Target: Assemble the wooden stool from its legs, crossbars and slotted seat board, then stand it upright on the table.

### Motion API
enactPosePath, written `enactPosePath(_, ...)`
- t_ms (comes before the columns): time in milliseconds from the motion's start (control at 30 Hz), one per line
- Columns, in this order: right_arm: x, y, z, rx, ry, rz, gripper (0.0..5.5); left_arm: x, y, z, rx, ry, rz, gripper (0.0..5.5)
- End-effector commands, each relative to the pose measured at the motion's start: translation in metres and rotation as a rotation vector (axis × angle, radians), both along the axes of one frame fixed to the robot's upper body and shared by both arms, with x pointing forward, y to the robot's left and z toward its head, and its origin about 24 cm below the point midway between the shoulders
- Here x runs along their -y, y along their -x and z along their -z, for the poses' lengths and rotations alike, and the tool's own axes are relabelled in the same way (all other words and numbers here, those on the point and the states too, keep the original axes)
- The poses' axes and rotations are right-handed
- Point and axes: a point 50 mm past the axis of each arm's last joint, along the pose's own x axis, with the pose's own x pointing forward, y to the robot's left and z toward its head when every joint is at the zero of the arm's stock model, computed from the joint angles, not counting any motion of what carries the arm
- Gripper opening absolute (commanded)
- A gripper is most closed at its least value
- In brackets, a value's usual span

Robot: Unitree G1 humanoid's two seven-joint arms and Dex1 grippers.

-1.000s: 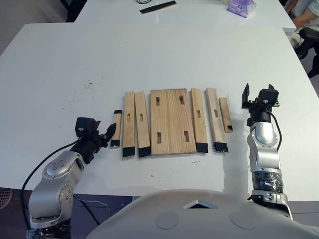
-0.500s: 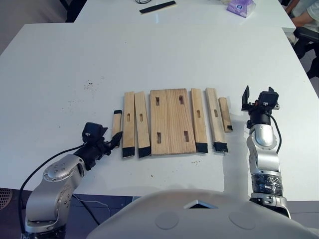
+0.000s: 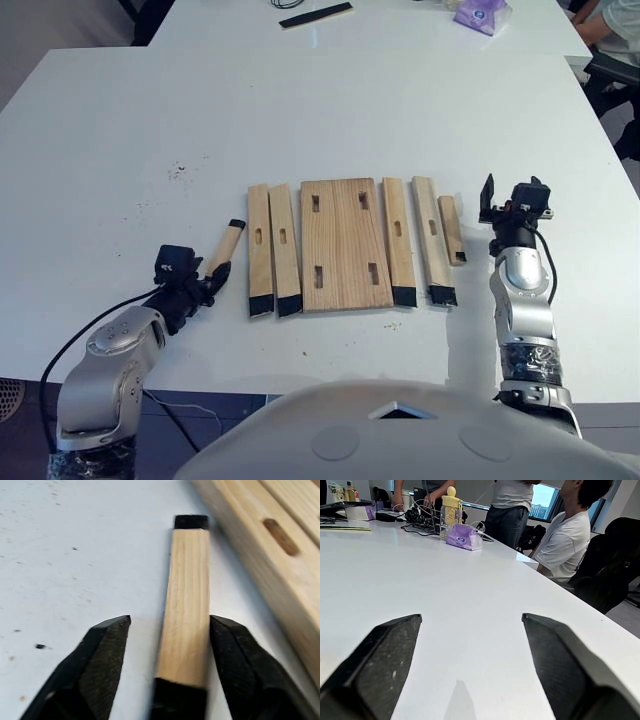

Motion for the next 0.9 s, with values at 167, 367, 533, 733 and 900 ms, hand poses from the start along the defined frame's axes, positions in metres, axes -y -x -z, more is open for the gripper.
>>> enactPosePath(167,0.006,-0.008,-0.005,0.024,0.024,0.003,3.69,-0.015,0.018,0.036,-0.157,0.033,-0.113,1.44)
enactPosePath(367,0.006,-0.012,-0.007,0.031,0.024,0.007,3.69,-0.015,0.013,0.036,-0.126,0.063,-0.129,1.31)
enactPosePath(533,0.008,-0.012,-0.007,0.033,0.024,0.011,3.69,-0.011,0.0,0.028,-0.046,0.115,-0.139,1.31)
enactPosePath(733,0.015,-0.016,-0.014,0.055,0.036,0.025,3.69,-0.002,-0.016,0.018,0.037,0.114,-0.11,1.31)
enactPosePath(900,0.018,-0.026,-0.027,0.095,0.046,0.01,3.69,0.003,-0.055,-0.027,0.326,0.158,-0.091,1.31)
